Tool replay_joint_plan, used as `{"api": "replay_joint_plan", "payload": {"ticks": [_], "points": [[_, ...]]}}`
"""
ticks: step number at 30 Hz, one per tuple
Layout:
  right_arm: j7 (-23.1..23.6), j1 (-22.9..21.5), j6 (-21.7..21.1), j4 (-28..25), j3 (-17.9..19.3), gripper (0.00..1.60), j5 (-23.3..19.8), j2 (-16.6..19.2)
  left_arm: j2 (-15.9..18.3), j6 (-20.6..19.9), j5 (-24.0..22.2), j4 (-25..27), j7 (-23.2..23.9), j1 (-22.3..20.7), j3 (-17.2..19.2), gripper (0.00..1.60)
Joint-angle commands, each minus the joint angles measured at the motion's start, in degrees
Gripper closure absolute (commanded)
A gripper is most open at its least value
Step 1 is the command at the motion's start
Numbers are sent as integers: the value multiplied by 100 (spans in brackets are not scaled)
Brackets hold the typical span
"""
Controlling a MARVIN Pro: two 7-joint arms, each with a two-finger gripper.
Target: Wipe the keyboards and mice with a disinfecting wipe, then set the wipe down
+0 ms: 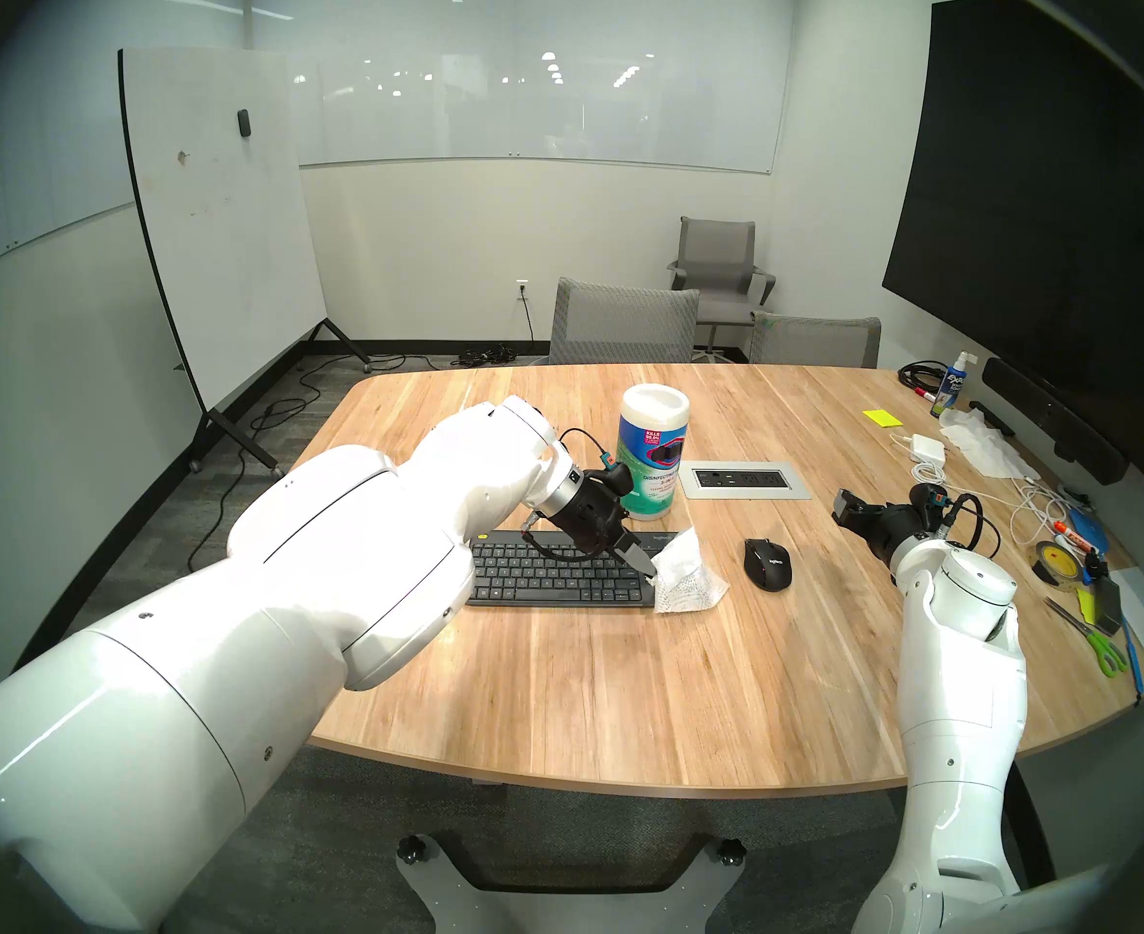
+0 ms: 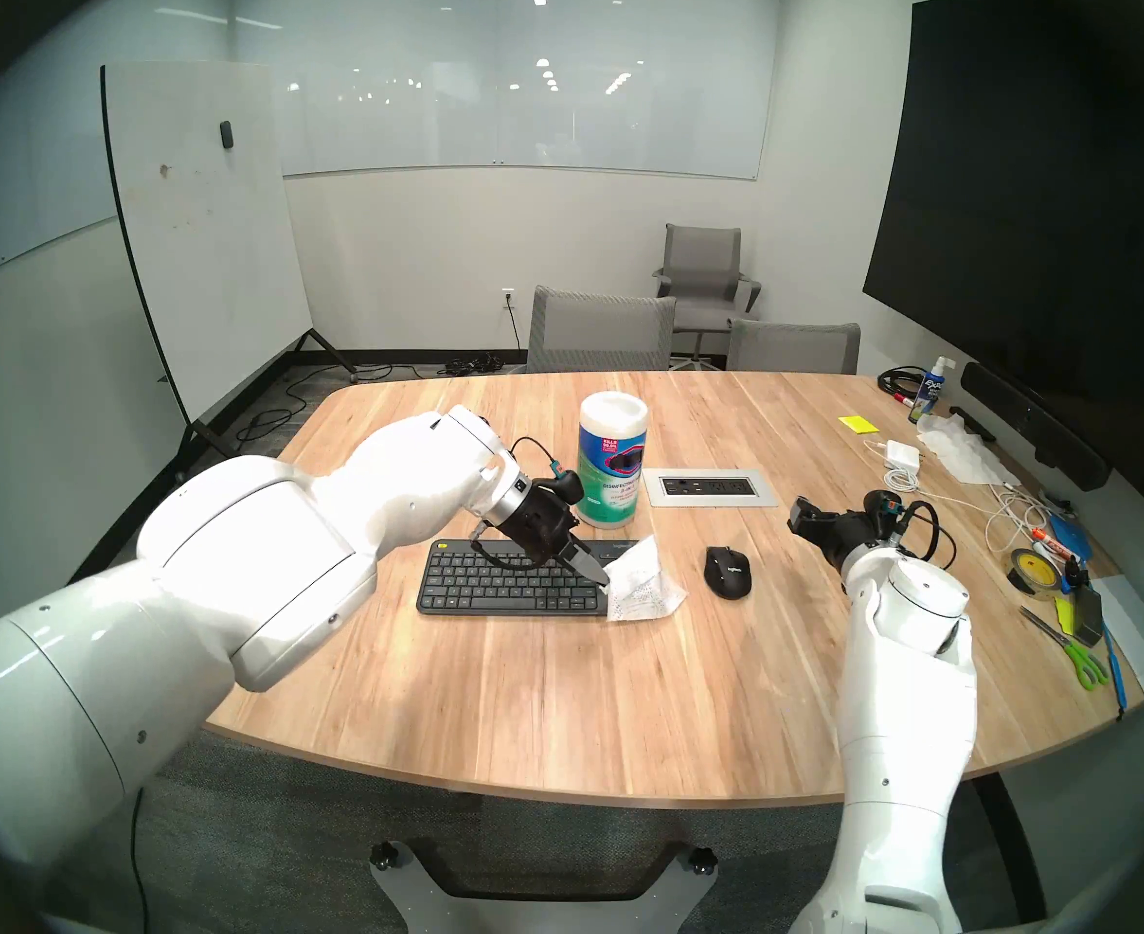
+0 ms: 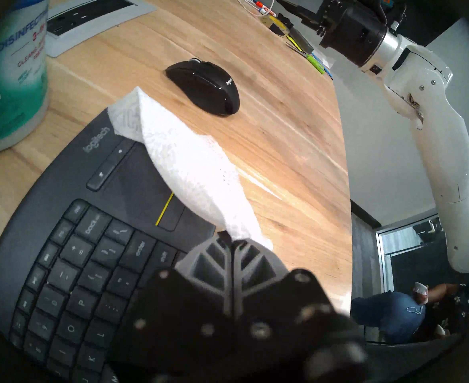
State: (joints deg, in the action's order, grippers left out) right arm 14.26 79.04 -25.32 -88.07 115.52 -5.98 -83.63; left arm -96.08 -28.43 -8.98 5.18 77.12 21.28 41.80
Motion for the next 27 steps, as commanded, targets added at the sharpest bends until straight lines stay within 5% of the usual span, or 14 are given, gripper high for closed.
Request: {"api": "replay_joint_plan", "payload": {"ticks": [1, 12, 27], "points": [[-1, -75, 26, -109, -5, 0, -6, 18, 165, -218, 121, 55, 199, 78, -140, 160], [2, -78, 26, -96, -5, 0, -6, 21, 160, -297, 371, 61, 38, 114, -386, 160], [4, -83, 29, -76, -5, 0, -6, 25, 214, -399, 256, 100, -29, -125, -237, 160]]}}
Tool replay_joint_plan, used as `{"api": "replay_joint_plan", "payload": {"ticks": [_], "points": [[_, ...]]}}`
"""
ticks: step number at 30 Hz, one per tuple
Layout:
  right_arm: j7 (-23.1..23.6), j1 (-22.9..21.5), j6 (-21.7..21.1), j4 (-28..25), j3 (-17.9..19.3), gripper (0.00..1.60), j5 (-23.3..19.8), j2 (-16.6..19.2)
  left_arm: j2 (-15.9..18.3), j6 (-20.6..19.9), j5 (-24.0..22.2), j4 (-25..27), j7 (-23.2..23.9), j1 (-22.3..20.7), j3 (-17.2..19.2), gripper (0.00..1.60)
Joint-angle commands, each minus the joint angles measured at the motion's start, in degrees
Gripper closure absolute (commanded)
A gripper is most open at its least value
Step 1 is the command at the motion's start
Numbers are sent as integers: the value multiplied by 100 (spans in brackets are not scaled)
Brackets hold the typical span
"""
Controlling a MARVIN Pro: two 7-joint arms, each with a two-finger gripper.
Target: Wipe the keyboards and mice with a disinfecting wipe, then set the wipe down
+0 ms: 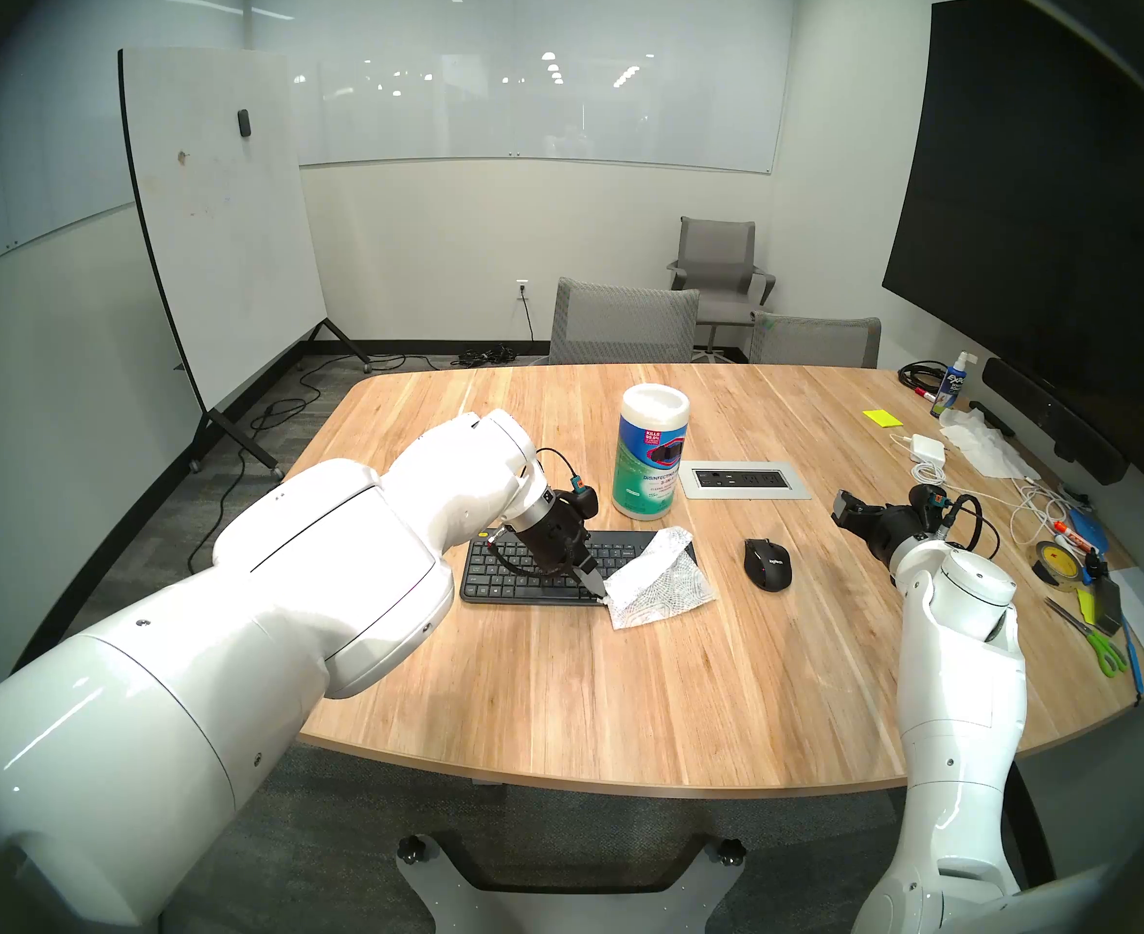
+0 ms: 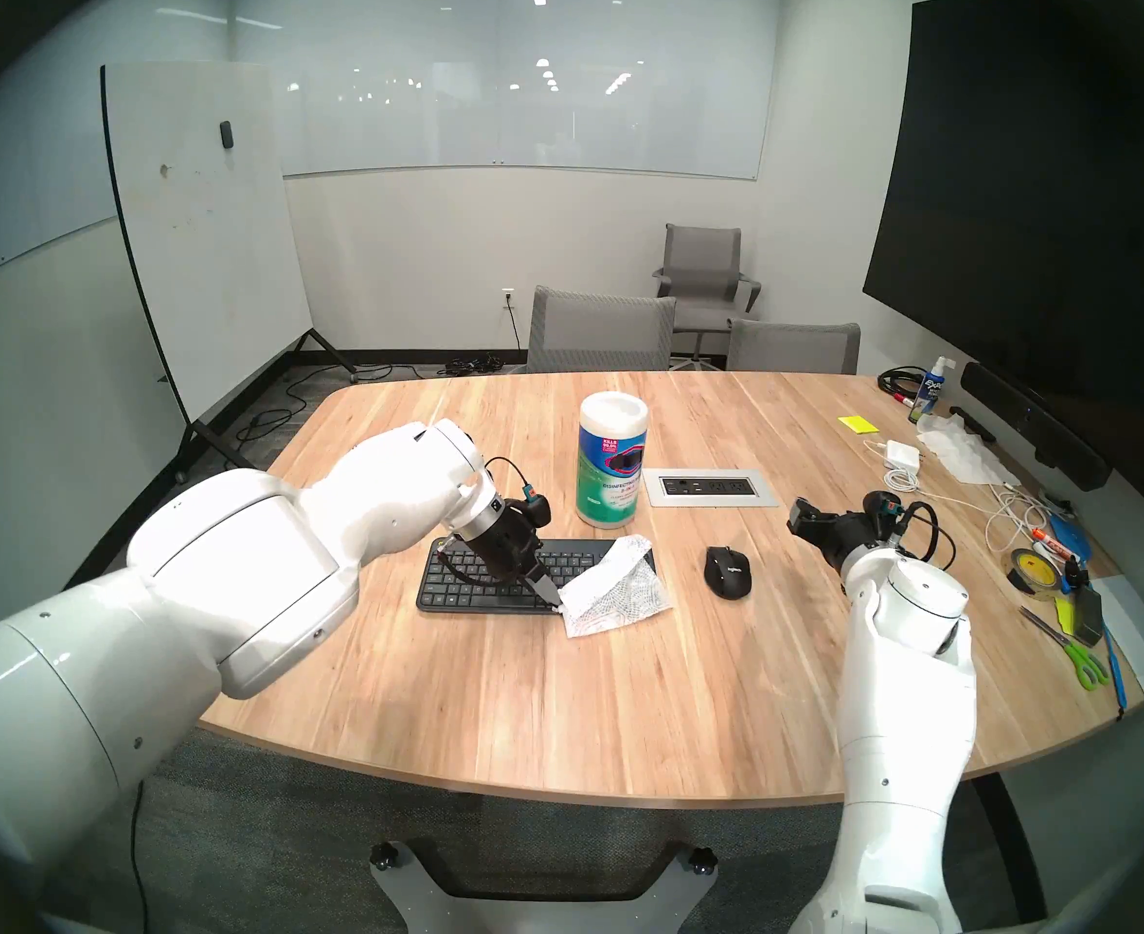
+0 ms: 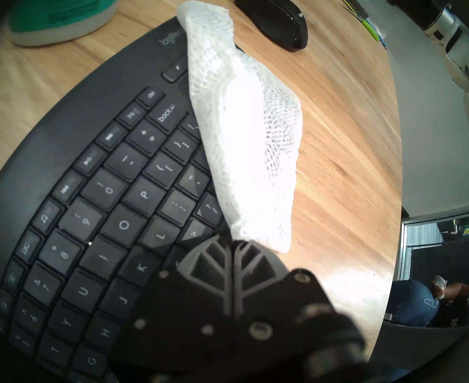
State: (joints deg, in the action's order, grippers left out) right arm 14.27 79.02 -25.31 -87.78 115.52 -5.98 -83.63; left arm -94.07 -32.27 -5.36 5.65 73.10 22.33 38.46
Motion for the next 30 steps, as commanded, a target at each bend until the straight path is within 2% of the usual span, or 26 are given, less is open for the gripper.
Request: {"api": "replay_joint_plan", "payload": {"ticks": [1, 9, 30], "points": [[3, -82, 28, -104, -5, 0, -6, 25, 12, -24, -112, 56, 365, -242, 107, 160], [4, -84, 29, -96, -5, 0, -6, 26, 31, -107, -157, 21, 343, -229, 165, 160], [7, -89, 28, -62, -5, 0, -6, 30, 348, -383, -193, 8, 12, -216, 225, 160]]}}
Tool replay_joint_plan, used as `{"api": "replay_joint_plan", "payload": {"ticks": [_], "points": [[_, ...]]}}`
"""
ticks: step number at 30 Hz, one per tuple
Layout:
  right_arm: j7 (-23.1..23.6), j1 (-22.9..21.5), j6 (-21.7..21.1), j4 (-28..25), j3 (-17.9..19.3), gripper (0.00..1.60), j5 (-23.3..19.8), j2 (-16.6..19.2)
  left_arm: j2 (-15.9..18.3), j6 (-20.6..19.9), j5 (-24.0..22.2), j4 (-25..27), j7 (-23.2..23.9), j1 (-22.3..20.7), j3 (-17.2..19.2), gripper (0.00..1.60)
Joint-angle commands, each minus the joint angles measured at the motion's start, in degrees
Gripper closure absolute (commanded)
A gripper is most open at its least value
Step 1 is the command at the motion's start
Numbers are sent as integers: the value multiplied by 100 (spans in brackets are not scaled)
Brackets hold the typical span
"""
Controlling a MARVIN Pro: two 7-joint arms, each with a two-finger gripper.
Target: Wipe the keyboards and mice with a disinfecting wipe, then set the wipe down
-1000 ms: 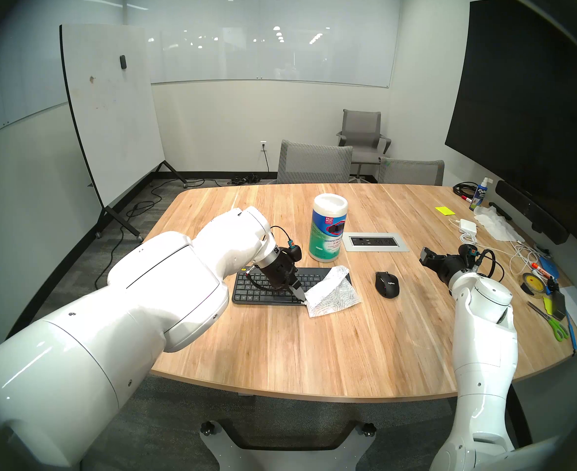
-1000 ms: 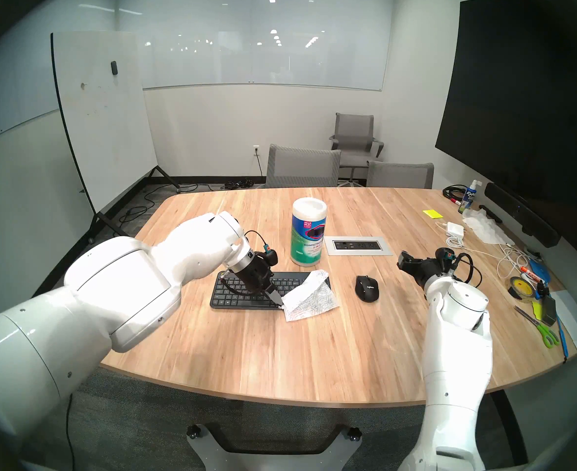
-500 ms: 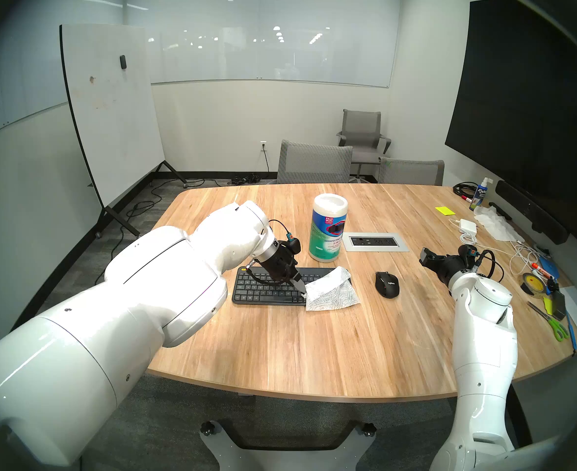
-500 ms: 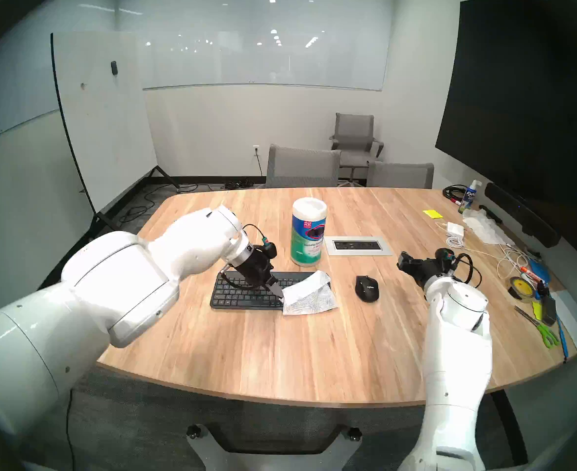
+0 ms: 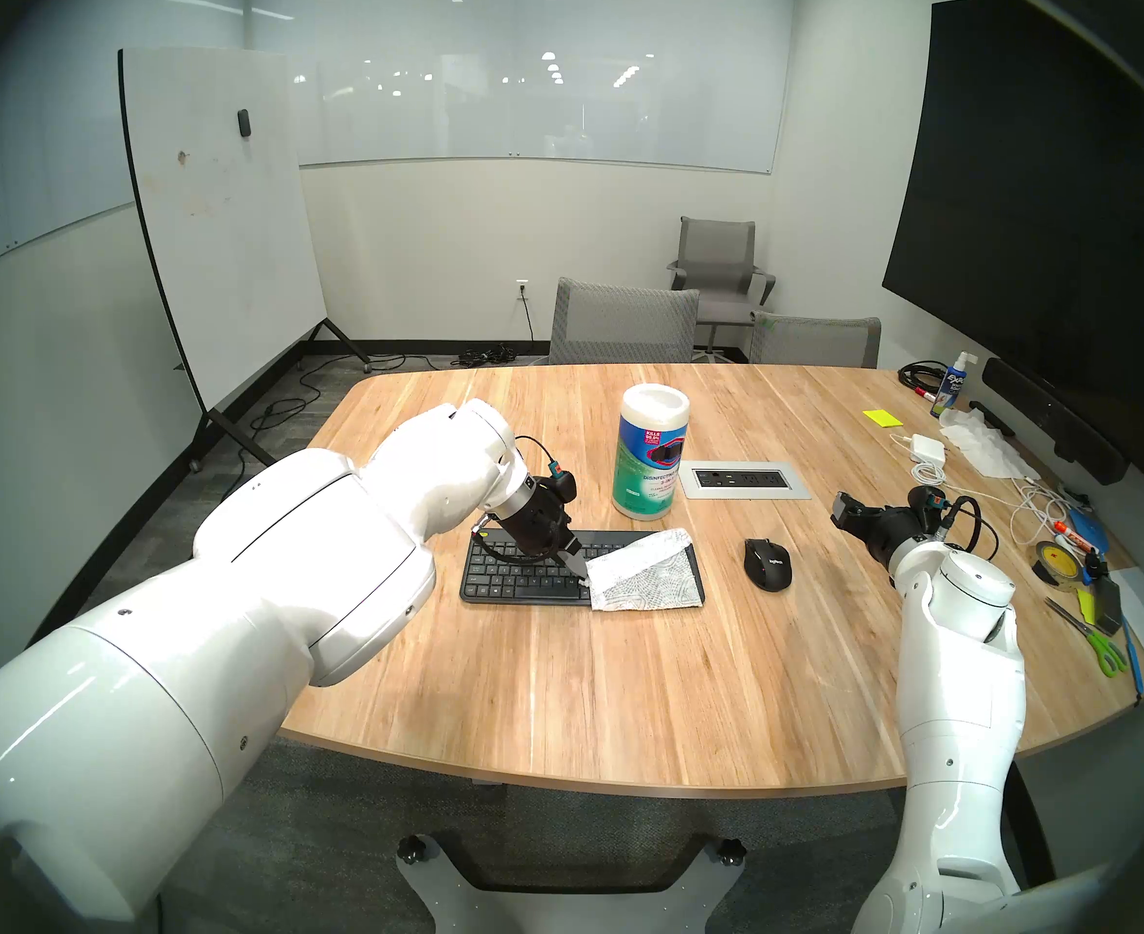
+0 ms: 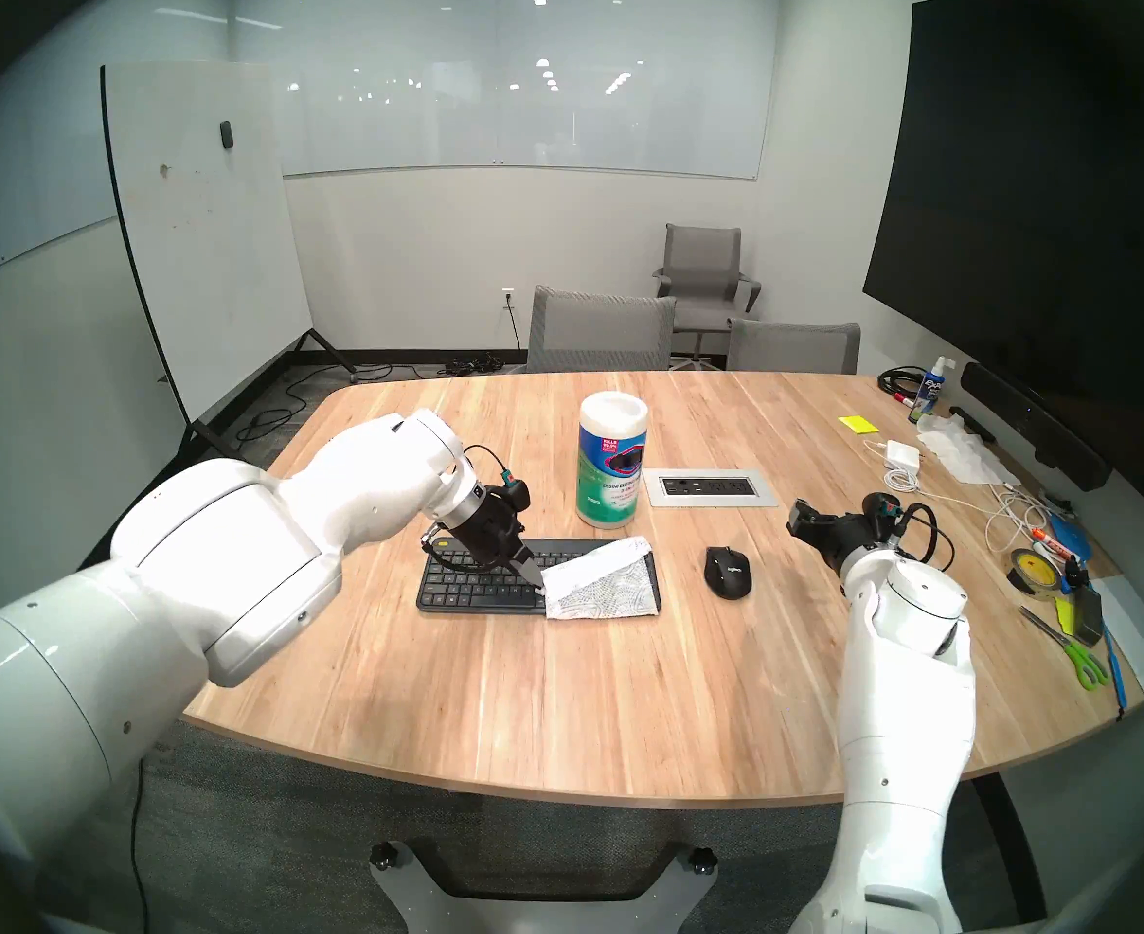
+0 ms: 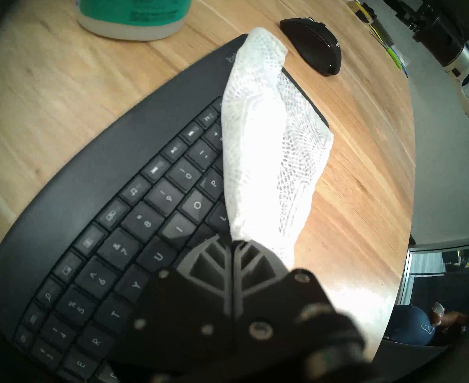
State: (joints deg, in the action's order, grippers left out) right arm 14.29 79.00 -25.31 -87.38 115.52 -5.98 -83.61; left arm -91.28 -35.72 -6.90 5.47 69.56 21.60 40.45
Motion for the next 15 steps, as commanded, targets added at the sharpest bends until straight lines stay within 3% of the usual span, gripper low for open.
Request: {"api": "replay_joint_plan", "payload": {"ticks": [1, 15], "points": [[5, -87, 28, -97, -5, 0, -6, 29, 95, -61, -39, 26, 340, -136, 28, 160], [5, -89, 28, -67, -5, 0, -6, 31, 229, -194, -72, 26, 178, -119, 65, 160]]}}
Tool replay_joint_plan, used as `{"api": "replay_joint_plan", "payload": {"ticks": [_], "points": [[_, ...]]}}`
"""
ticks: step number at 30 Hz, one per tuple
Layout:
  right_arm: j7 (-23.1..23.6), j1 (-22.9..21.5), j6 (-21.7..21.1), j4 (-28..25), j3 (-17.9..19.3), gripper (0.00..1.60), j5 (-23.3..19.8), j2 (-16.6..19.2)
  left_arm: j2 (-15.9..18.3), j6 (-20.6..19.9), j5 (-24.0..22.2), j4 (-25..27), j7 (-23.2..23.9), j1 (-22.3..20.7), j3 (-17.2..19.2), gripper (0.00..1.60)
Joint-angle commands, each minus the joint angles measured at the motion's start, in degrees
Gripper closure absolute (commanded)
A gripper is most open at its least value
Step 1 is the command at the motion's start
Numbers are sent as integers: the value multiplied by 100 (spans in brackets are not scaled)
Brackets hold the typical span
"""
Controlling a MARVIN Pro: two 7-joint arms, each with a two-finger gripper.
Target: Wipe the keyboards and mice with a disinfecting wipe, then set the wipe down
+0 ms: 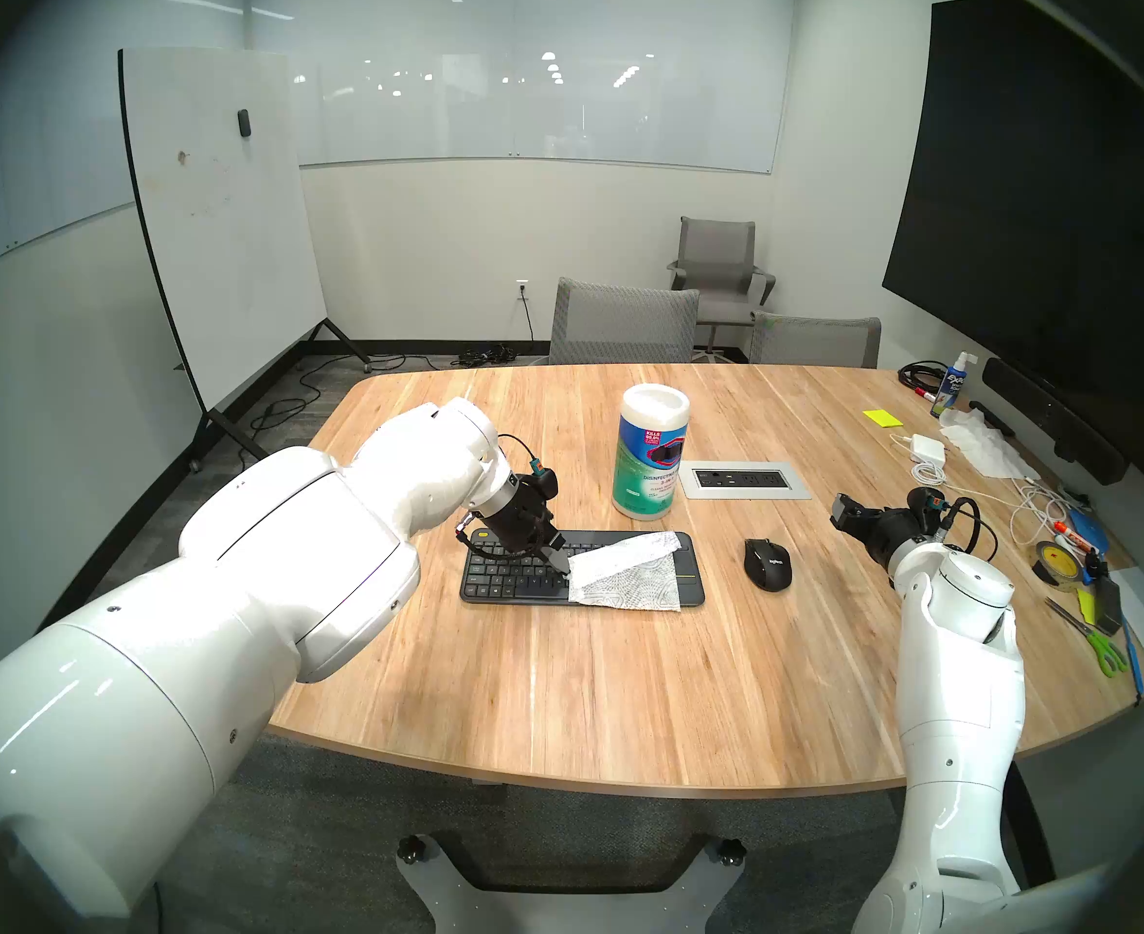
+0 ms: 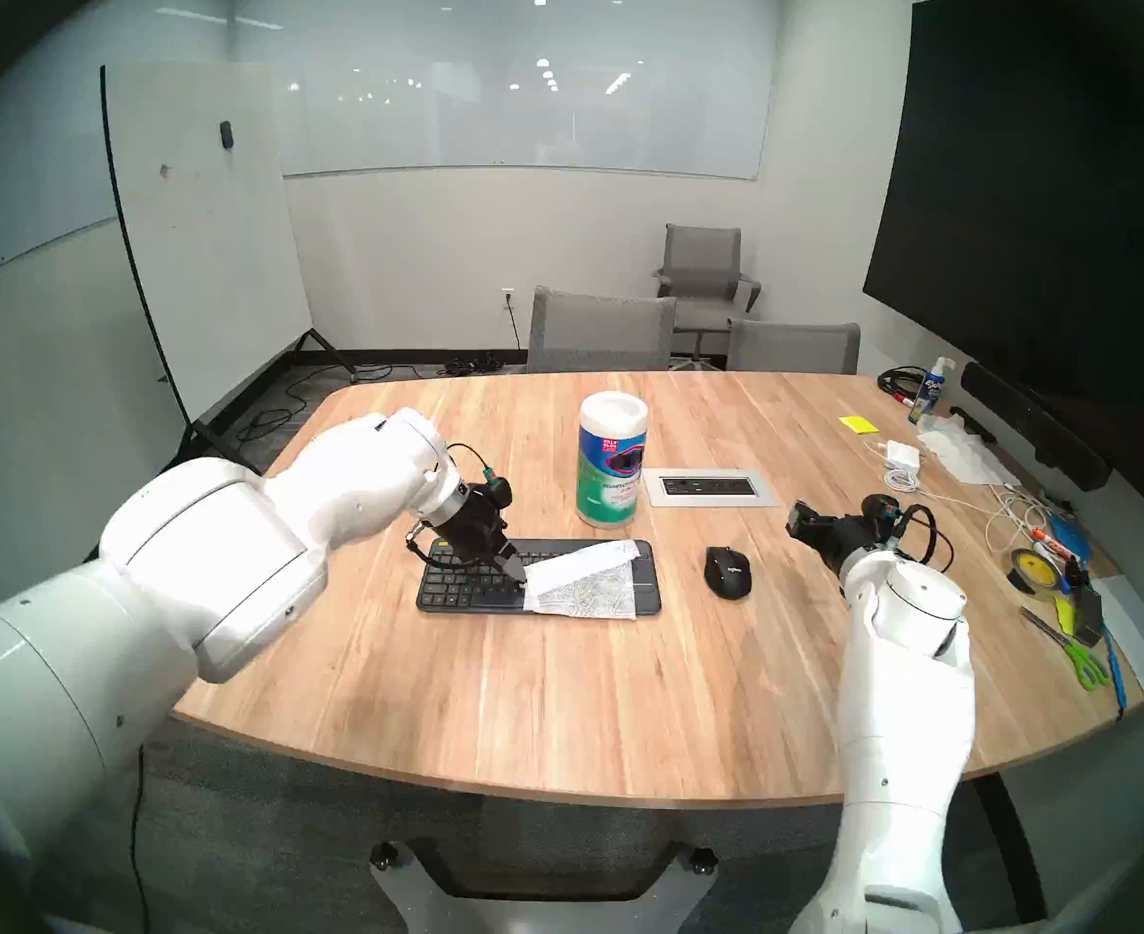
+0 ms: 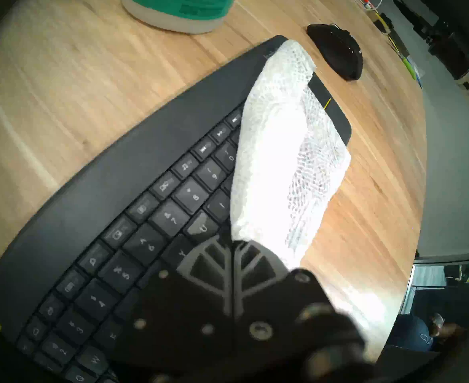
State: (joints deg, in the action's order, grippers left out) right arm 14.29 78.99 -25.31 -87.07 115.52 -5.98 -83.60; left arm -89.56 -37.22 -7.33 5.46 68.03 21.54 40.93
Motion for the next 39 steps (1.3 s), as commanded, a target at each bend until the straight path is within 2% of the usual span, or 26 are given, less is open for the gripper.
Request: {"api": "replay_joint_plan", "payload": {"ticks": [1, 39], "points": [[5, -88, 28, -95, -5, 0, -6, 30, 68, -54, -32, 27, 318, -109, 19, 160], [8, -101, 30, -27, -5, 0, -7, 40, 297, -217, -225, 80, 22, -209, 196, 160]]}}
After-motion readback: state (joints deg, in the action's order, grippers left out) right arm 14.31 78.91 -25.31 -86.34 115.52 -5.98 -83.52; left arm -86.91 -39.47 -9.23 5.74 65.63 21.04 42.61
